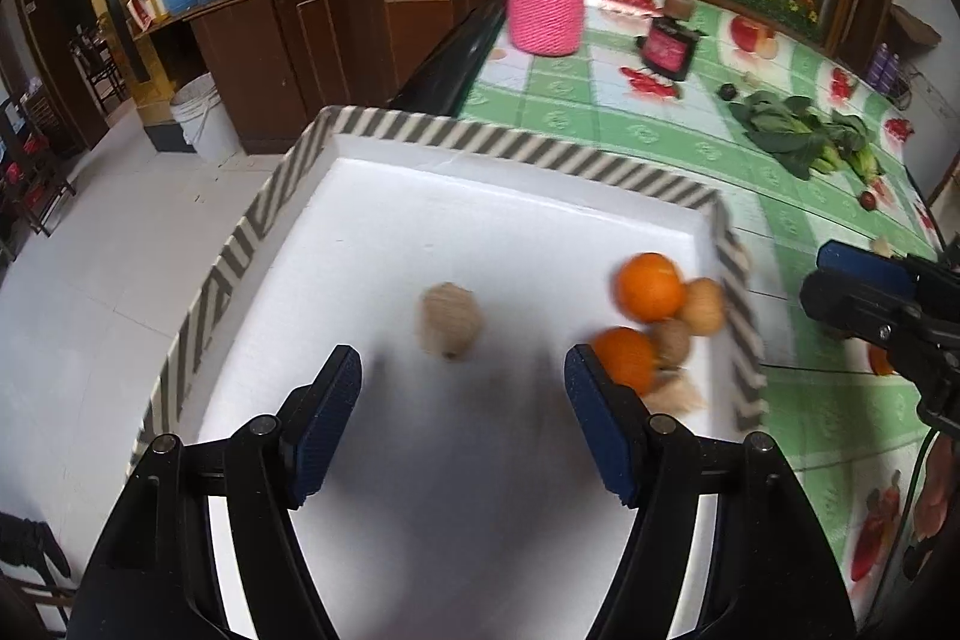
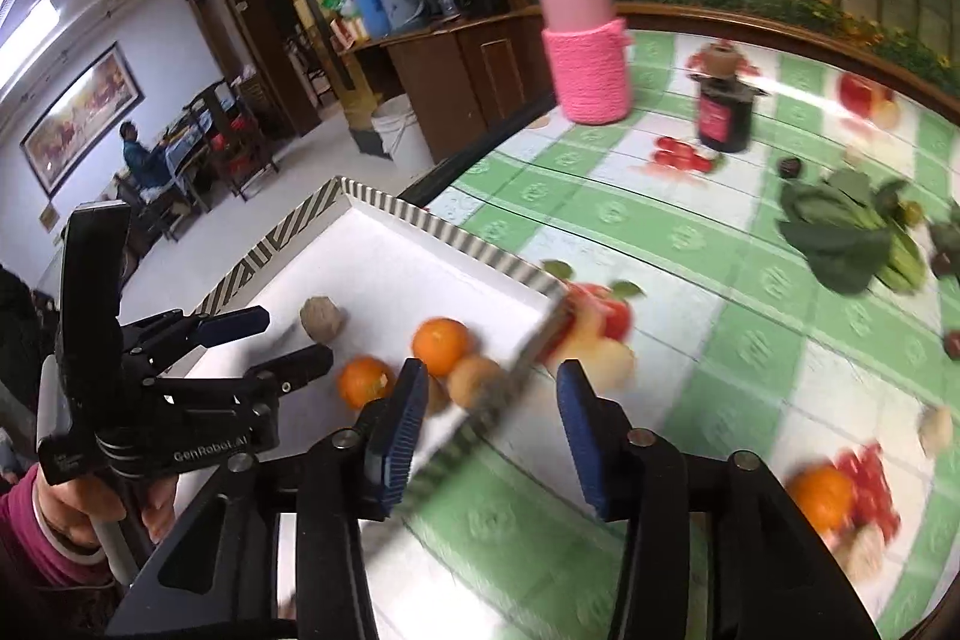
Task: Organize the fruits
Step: 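Open both grippers to drop the cube and orange into the tray, then move both open grippers back over the remaining fruits, then grasp an orange with the right gripper while the left gripper grasps a brown fruit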
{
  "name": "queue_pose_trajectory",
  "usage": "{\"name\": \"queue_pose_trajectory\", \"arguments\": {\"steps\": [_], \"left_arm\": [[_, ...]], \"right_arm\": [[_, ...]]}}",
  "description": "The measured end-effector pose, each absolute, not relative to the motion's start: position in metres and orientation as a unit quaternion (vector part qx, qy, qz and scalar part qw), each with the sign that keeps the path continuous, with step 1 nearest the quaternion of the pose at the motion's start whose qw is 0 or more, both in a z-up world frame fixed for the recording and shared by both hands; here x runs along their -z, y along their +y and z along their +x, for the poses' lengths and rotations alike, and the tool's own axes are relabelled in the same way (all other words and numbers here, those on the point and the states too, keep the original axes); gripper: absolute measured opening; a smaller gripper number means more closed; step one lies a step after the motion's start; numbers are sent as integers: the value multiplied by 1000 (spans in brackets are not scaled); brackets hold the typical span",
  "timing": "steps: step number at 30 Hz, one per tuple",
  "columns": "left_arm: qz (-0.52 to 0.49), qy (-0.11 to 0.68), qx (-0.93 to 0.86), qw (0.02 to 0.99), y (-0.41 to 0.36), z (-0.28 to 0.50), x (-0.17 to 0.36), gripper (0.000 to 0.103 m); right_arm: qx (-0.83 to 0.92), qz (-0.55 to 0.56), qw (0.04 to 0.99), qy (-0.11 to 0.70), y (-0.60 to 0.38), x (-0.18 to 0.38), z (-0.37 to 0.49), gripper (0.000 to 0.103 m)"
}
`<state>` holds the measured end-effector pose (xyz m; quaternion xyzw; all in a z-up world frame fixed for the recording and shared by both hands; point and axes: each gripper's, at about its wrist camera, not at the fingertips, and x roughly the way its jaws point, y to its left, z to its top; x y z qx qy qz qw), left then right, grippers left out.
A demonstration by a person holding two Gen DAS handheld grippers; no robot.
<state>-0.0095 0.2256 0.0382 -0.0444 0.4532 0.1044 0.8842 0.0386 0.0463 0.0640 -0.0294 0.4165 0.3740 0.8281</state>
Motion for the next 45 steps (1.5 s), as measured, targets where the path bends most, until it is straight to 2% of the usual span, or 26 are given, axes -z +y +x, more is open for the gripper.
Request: {"name": "queue_pose_trajectory", "arguments": {"steps": [12, 22, 24, 34, 36, 39, 45], "left_arm": [[-22, 447, -29, 894, 151, -22, -46, 70], [6, 456, 24, 890, 93, -16, -42, 70], [19, 454, 18, 890, 84, -13, -41, 74], [13, 445, 20, 895, 80, -8, -50, 74], [17, 444, 25, 896, 75, -4, -52, 74], [26, 438, 38, 898, 66, 3, -53, 74], [54, 448, 82, 889, 45, 27, -41, 73]], "right_arm": [[-315, -28, 851, 420, -44, -60, 9, 57], [-248, -28, 859, 448, -114, -32, 5, 57], [-244, -24, 858, 451, -118, -28, 7, 57], [-259, -40, 853, 451, -99, -21, 24, 57], [-265, -45, 850, 454, -93, -17, 29, 55], [-259, -71, 857, 440, -88, -16, 27, 31], [-266, -37, 855, 444, -105, -15, 24, 31]]}}
